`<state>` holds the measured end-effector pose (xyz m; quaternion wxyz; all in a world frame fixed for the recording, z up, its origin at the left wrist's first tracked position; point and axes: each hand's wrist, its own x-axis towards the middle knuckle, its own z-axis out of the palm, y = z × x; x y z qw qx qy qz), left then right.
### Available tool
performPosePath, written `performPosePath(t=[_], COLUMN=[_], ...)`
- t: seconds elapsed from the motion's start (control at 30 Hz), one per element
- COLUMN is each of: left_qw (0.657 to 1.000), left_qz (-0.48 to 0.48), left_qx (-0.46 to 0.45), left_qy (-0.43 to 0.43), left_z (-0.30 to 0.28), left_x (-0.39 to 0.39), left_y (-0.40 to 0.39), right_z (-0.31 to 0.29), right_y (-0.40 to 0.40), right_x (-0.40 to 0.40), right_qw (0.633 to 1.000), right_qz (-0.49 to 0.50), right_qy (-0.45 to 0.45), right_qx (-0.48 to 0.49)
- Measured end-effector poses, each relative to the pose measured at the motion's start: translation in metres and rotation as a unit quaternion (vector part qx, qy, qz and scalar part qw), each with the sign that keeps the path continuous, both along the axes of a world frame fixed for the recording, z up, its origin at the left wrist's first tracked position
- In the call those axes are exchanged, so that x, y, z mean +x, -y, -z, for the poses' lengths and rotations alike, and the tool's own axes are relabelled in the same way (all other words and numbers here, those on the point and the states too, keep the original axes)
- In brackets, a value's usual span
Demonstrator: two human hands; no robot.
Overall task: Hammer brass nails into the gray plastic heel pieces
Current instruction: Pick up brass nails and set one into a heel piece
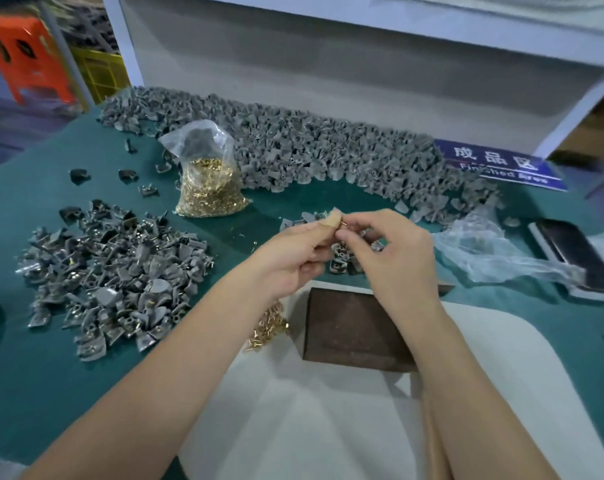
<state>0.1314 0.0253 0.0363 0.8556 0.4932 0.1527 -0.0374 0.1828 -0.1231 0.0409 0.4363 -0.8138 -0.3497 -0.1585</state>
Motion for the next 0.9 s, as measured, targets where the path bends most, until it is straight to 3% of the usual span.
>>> performPosePath(t=[0.13,0.3,0.37,0.4,0.5,0.67,0.73,0.9], left_qw=[0.992,0.989,0.975,0.952,0.831,0.701,0.678,0.665], left_qz=[0.021,-0.075,-0.103,-0.124,-0.152,-0.092,-0.103,-0.153], left_qx=[0.115,0.118,0.189,0.277,0.533,0.704,0.726,0.731], left_qy=[0.038,0.044,0.047,0.049,0.058,0.059,0.046,-0.002], left_z=[0.008,0.018,0.023,0.025,0.030,0.022,0.017,0.002], left_x=[0.004,0.005,0.002,0.000,-0.005,-0.011,-0.013,-0.025], left_y=[-0.014,-0.023,-0.027,-0.031,-0.047,-0.053,-0.058,-0.083], right_z=[0.006,0.016,0.020,0.021,0.022,0.024,0.024,0.025], right_y=[0.005,0.011,0.012,0.013,0.015,0.014,0.014,0.015], right_x=[0.010,0.018,0.020,0.020,0.020,0.018,0.018,0.019], right_qw=[1.000,0.999,0.998,0.998,0.997,0.993,0.991,0.989], right_qz=[0.009,0.028,0.034,0.038,0.043,0.031,0.028,0.021], right_qy=[0.017,-0.013,-0.032,-0.042,-0.060,-0.079,-0.079,-0.084], right_qx=[-0.005,-0.026,-0.038,-0.039,-0.036,-0.087,-0.100,-0.119])
